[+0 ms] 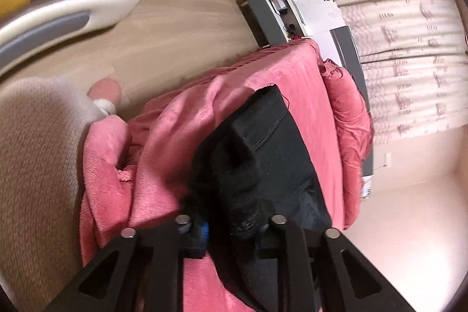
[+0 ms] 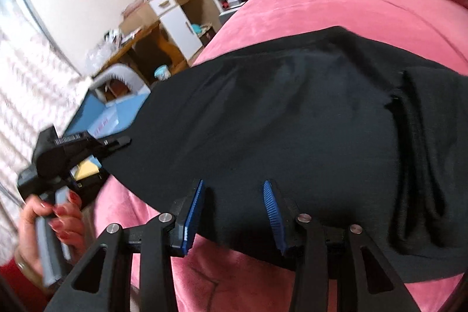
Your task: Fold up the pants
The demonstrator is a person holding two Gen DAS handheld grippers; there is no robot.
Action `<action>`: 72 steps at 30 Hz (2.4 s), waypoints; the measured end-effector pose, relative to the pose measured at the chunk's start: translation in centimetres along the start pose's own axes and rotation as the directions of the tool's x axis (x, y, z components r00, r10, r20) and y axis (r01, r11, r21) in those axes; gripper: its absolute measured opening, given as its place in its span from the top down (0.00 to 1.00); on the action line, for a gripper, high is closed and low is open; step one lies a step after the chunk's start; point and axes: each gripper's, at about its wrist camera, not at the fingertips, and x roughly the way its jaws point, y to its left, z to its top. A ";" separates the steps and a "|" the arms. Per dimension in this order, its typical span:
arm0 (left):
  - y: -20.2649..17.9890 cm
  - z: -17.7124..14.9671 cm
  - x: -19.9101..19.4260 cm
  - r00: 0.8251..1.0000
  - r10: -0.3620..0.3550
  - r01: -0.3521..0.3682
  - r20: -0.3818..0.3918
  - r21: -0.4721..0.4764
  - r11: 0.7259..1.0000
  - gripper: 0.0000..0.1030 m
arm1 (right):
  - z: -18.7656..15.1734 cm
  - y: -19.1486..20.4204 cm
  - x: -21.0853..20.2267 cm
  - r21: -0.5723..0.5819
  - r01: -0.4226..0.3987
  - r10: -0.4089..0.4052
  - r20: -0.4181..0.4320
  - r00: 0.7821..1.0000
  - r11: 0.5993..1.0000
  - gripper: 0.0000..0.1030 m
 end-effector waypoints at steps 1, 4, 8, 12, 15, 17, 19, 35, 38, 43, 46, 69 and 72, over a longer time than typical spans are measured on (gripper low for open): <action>0.0 0.1 0.0 1.000 -0.014 0.014 -0.006 0.003 1.000 0.85 | -0.2 0.4 0.4 -0.034 0.026 -0.026 -0.011 1.000 0.999 0.57; -0.6 0.0 -0.7 0.998 -0.061 0.061 0.004 0.022 0.998 0.86 | -1.0 1.9 1.1 -0.129 0.085 -0.086 -0.003 0.996 0.988 0.57; -3.5 -0.3 -1.7 0.988 -0.158 0.157 0.002 0.065 0.985 0.87 | -1.2 2.2 1.5 -0.131 0.100 -0.099 0.009 0.995 0.986 0.57; -7.9 -0.7 -2.7 0.980 -0.198 0.193 -0.002 0.219 0.956 0.87 | -0.1 1.2 -0.6 -0.051 0.037 -0.035 0.028 0.999 0.998 0.58; -11.0 -1.0 -3.5 0.972 -0.235 0.225 -0.008 0.312 0.923 0.87 | 0.6 -1.0 -3.7 0.041 0.030 -0.034 0.107 0.994 0.999 0.58; -12.9 -1.4 -3.8 0.967 -0.254 0.242 -0.016 0.357 0.902 0.87 | 0.8 -2.7 -5.7 0.085 0.072 -0.084 0.153 0.985 0.994 0.57; -14.9 -2.0 -3.8 0.959 -0.280 0.270 -0.035 0.397 0.877 0.87 | 1.0 -4.8 -7.5 0.136 0.126 -0.149 0.173 0.974 0.983 0.57; -25.6 -10.3 -1.5 0.903 -0.331 0.429 -0.273 0.595 0.680 0.87 | -0.1 -11.0 -5.4 0.249 0.174 -0.199 0.082 0.977 0.953 0.74; -27.5 -13.2 -0.6 0.884 -0.315 0.467 -0.344 0.629 0.622 0.87 | -0.5 -12.2 -6.7 0.309 0.102 -0.143 0.114 0.983 0.945 0.74; -29.5 -17.0 2.0 0.849 -0.284 0.522 -0.446 0.619 0.587 0.87 | -1.1 -14.0 -9.8 0.383 0.082 -0.156 0.166 0.974 0.920 0.74; -30.3 -19.1 3.8 0.840 -0.249 0.529 -0.483 0.623 0.576 0.87 | -1.7 -15.3 -11.9 0.395 0.181 -0.263 0.165 0.951 0.901 0.73; -32.2 -34.3 15.0 0.817 0.058 0.497 -0.574 0.751 0.435 0.86 | -7.3 -25.2 -23.5 0.694 0.189 -0.480 0.252 0.840 0.694 0.70; -31.6 -34.7 15.7 0.819 0.072 0.483 -0.570 0.751 0.450 0.86 | -7.7 -25.7 -24.3 0.710 0.186 -0.495 0.256 0.830 0.679 0.70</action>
